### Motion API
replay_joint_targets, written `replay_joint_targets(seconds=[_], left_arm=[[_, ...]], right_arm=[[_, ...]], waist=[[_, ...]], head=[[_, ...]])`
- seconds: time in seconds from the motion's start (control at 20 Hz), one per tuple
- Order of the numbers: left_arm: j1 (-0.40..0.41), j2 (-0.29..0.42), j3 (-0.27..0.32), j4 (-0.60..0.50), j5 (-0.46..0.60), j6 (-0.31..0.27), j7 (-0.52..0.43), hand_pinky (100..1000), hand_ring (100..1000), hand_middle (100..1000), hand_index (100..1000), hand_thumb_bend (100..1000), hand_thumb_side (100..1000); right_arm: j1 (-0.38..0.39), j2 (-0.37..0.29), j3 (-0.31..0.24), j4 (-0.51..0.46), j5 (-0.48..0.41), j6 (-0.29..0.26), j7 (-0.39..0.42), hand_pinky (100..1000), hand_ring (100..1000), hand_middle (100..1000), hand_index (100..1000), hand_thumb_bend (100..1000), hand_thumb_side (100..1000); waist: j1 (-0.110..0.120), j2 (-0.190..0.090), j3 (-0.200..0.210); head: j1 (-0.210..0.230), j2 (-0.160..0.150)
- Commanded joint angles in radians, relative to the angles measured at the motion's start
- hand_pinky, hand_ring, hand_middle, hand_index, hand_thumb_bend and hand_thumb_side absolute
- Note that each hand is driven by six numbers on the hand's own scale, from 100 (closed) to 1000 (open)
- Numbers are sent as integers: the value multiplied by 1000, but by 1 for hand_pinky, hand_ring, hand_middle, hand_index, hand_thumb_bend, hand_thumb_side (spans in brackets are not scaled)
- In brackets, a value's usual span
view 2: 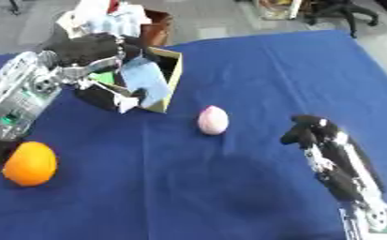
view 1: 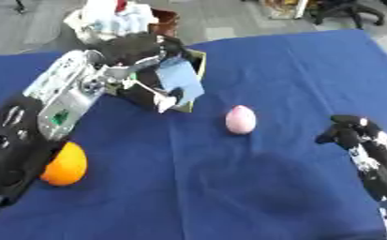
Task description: Pick up objects on the table and place them in the box.
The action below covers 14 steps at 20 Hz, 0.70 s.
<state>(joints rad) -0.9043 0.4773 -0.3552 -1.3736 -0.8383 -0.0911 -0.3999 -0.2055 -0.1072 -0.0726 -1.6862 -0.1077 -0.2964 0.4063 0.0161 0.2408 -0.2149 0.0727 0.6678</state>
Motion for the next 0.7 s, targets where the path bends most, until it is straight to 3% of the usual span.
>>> replay_joint_targets(seconds=[0.05,0.45,0.7], left_arm=[[-41,-34,40,110,-73,11,70,699,569,649,882,100,258],[-85,-147,108,336,-169,57,239,710,577,665,887,100,254],[-69,-135,108,361,-220,53,219,784,738,760,909,100,268]], right_arm=[[-5,-6,2,-11,-3,-1,4,626,593,543,756,100,470],[-2,0,10,-8,-5,0,13,626,594,543,756,100,470],[-2,0,8,-8,-5,1,13,626,595,543,757,100,470]], waist=[[-8,-34,0],[-13,-34,-7],[-7,-33,-9]], head=[[-1,1],[5,4],[0,4]])
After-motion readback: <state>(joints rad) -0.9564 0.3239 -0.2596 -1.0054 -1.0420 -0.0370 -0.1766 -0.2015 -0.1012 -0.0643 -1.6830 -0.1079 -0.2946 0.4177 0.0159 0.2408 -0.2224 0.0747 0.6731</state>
